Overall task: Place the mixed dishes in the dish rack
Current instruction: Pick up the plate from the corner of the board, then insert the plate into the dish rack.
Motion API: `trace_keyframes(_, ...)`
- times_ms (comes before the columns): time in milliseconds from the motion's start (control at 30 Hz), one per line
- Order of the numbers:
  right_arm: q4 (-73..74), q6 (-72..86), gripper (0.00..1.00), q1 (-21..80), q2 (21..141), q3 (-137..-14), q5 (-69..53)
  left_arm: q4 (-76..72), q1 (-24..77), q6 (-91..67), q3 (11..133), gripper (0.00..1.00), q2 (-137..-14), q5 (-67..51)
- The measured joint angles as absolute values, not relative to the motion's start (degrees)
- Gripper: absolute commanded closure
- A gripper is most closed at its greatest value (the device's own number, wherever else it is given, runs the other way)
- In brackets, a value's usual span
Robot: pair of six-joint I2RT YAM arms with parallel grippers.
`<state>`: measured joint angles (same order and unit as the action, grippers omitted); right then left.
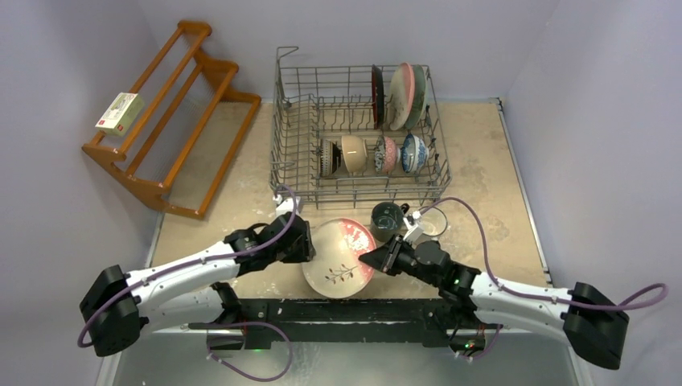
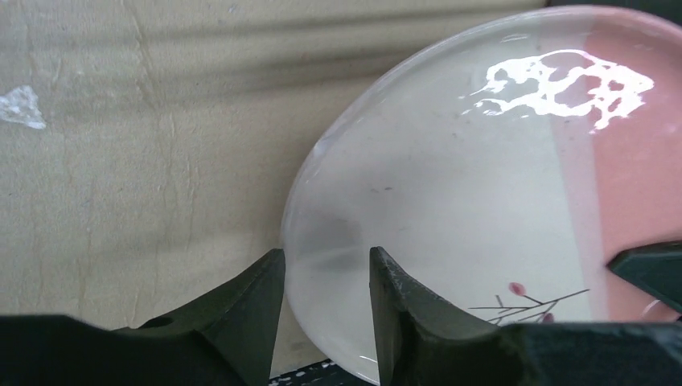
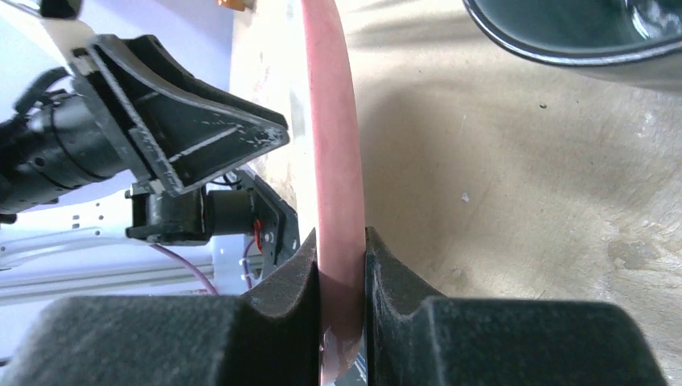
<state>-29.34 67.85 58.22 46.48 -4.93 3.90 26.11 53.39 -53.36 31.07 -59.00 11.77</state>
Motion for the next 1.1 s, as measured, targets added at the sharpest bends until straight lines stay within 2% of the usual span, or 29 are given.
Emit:
trace_keyframes(467, -13.61, 60.38, 1.00, 58.22, 38.15, -14.22, 4.97, 37.82, 53.39, -45.69, 48.71, 0.40, -52.95, 21.71)
trace_keyframes(700, -8.75, 56.47, 1.00, 58.22, 38.04, -21.74, 4.86, 42.28, 53.39, -40.69, 56.05, 0.19, -51.33, 29.65)
trace_keyframes(1100, -3.16, 51.20, 1.00, 58.22, 38.44, -33.21, 5.30, 45.54, 53.39, -36.71, 62.37, 0.19, -44.42, 46.44)
